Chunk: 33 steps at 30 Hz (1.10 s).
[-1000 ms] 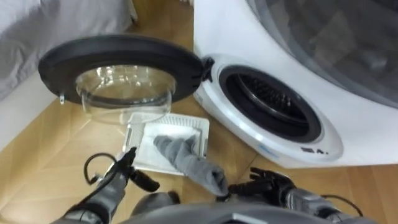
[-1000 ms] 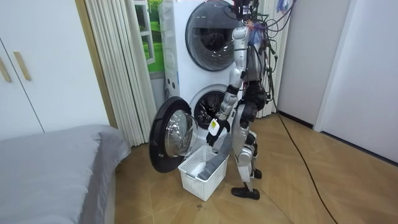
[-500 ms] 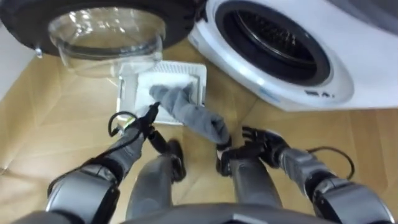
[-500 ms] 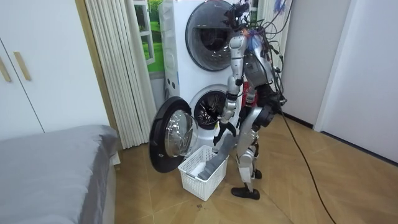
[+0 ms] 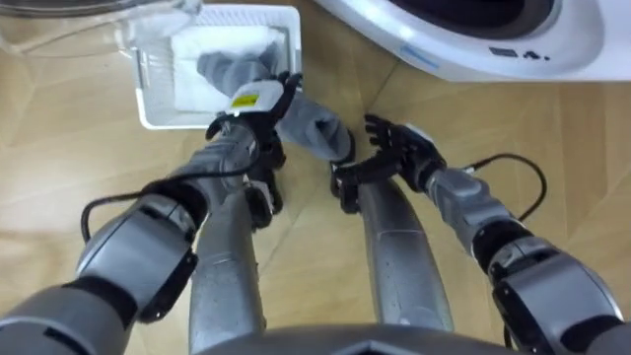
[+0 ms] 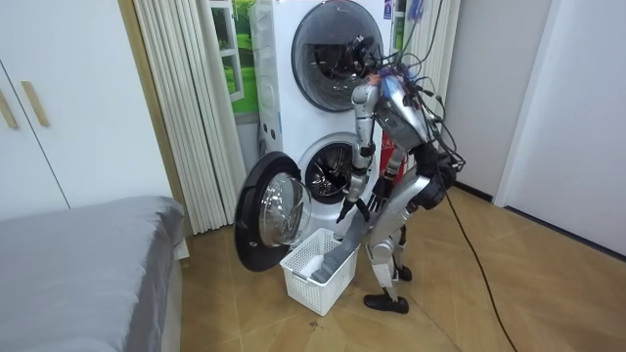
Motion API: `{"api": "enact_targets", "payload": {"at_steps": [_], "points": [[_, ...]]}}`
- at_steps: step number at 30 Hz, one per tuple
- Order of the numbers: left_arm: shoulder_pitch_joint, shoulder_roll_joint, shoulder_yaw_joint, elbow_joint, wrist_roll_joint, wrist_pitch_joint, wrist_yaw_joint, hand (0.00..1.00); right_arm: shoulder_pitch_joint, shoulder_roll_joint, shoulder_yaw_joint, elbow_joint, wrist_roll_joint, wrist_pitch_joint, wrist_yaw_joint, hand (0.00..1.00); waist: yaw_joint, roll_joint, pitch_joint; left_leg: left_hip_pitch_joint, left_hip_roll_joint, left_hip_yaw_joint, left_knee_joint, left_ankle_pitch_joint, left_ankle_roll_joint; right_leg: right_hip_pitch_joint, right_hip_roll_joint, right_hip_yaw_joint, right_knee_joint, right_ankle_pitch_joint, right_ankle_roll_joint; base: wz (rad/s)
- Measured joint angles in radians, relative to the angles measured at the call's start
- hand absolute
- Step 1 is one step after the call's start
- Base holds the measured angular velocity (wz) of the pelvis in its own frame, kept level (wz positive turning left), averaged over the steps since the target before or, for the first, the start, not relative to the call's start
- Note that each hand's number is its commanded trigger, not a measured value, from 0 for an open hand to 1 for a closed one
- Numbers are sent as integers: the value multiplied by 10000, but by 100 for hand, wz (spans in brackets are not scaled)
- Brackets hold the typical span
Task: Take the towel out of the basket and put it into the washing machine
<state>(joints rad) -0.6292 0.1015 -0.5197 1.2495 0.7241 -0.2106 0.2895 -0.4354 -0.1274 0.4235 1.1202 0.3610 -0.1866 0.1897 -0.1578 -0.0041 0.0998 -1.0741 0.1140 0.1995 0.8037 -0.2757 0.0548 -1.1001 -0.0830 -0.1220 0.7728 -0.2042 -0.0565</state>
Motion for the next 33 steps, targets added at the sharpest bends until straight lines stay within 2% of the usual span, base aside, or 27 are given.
{"api": "enact_targets", "payload": {"at_steps": [5,8,10,12,19,20,21,22,27,30,33], "points": [[-268,143,-484,-2,362,-34,637,0,-115,-21,189,-275,907,-423,-58,0,-120,-3,-1,-941,123,-26,737,-202,23,-960,30,80,686,-130,-31,-5],[-537,224,-869,-2,362,-106,948,0,-237,-22,408,-264,1057,-399,-93,0,-114,-2,0,-1437,150,-31,990,-247,20,-1469,116,142,916,-139,-47,-6],[-565,325,-1107,-4,362,-134,1057,0,-361,-7,469,-252,1110,-417,-123,0,-137,-2,0,-1630,297,-68,1239,-390,4,-1603,202,155,1003,-160,-53,-16],[-596,385,-1258,-47,566,-141,1147,0,-429,2,497,-256,1130,-426,-116,0,-172,-3,0,-1756,342,-68,1395,-463,9,-1731,274,146,1133,-211,-68,-10],[-806,595,-1743,-107,405,-144,828,0,-616,145,648,-349,1250,-414,-154,0,-426,-113,10,-2097,475,28,1711,-608,-9,-2165,269,233,1475,-311,-122,-3],[-793,622,-1750,-107,318,-144,728,45,-633,192,651,-345,1216,-407,-161,0,-487,-127,12,-2099,481,25,1710,-610,-14,-2165,273,225,1475,-319,-134,0],[-785,670,-1836,-106,120,-142,505,62,-673,262,661,-337,1207,-402,-162,0,-591,-139,17,-2109,494,15,1711,-615,-21,-2166,275,204,1472,-330,-151,0],[-802,652,-1948,-108,-47,-143,256,100,-691,268,669,-327,1206,-400,-158,0,-625,-148,23,-2114,499,12,1710,-619,-26,-2170,268,192,1473,-338,-164,0],[-815,698,-2006,-106,-275,-144,-740,100,-838,332,778,-273,1134,-410,-154,0,-784,-187,22,-2235,509,6,1717,-622,-26,-2294,213,144,1521,-385,-187,3],[-887,777,-2018,-59,-380,-137,-1215,100,-932,438,828,-182,1144,-412,-142,0,-846,-345,98,-2275,566,2,1811,-652,-20,-2329,205,136,1613,-438,-187,0],[-980,792,-2016,15,-467,-128,-1485,100,-945,461,870,-103,1285,-419,-138,0,-854,-381,86,-2343,651,-12,2057,-804,7,-2353,209,90,1783,-541,-171,-1]]}}
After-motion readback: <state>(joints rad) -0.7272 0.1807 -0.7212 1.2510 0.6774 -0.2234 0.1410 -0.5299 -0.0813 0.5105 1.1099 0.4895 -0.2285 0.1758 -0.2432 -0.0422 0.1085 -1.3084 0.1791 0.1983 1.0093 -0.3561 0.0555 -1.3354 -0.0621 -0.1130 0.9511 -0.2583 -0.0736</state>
